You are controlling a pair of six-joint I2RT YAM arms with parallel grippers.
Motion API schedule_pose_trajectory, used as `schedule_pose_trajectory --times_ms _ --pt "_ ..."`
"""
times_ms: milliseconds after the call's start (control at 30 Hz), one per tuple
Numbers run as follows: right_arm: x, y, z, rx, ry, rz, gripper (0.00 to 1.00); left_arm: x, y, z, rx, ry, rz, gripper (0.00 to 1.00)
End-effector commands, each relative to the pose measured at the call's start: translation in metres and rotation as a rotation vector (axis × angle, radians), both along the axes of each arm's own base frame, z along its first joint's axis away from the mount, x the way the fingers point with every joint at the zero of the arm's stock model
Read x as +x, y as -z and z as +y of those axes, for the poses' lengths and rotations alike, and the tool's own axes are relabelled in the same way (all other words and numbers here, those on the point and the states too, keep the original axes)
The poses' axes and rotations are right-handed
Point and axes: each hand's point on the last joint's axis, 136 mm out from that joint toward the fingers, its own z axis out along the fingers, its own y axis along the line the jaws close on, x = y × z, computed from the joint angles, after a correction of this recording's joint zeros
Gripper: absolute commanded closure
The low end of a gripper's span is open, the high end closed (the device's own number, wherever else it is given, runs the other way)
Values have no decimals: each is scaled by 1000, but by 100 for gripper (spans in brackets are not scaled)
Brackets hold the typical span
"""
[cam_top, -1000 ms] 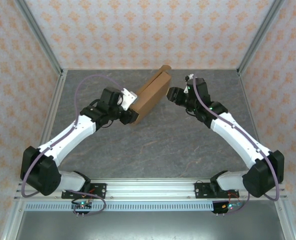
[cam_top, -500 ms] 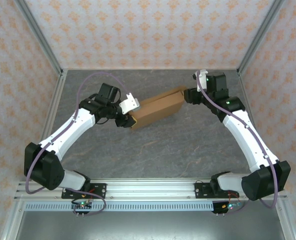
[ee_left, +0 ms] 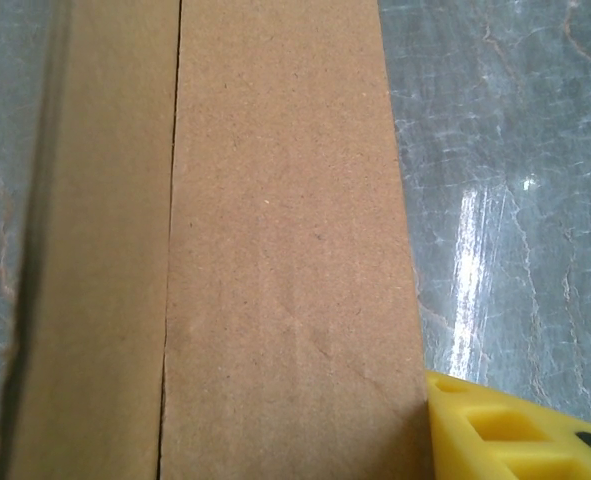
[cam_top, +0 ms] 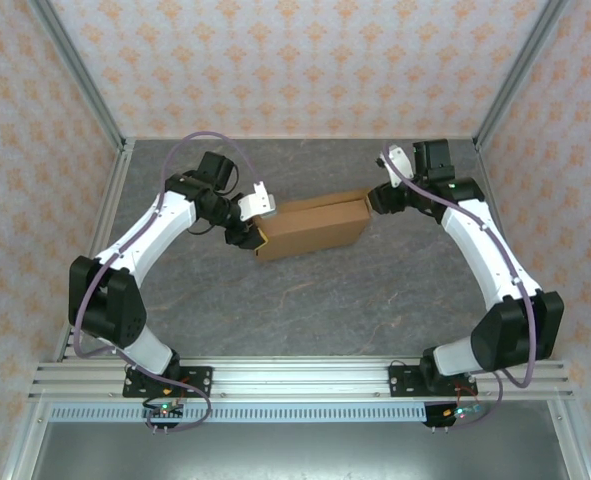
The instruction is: Fold the paper box
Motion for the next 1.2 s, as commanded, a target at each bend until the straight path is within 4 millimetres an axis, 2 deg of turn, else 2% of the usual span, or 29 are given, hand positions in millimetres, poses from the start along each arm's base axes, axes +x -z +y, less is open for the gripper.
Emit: schedule_pose_trajectory --times_ms 0,167,367,433,667,933,1167 --pt "1 -5 10 13 -92 -8 48 -5 -11 -7 -57 66 -10 54" --pt "9 6 13 -7 -126 37 53 -1 -5 -7 -51 63 17 54" --pt "10 15 10 -29 -110 84 73 3 0 -9 -53 54 40 54" --pt "8 15 9 -27 -101 88 74 5 0 -9 -51 48 46 54" --pt "8 11 7 -10 -45 96 89 11 3 -8 -43 14 54 54" --pt "8 -1 14 -19 61 110 91 18 6 -6 -29 -31 39 55" --pt "9 -4 9 -55 201 164 92 22 10 -7 1 -50 22 56"
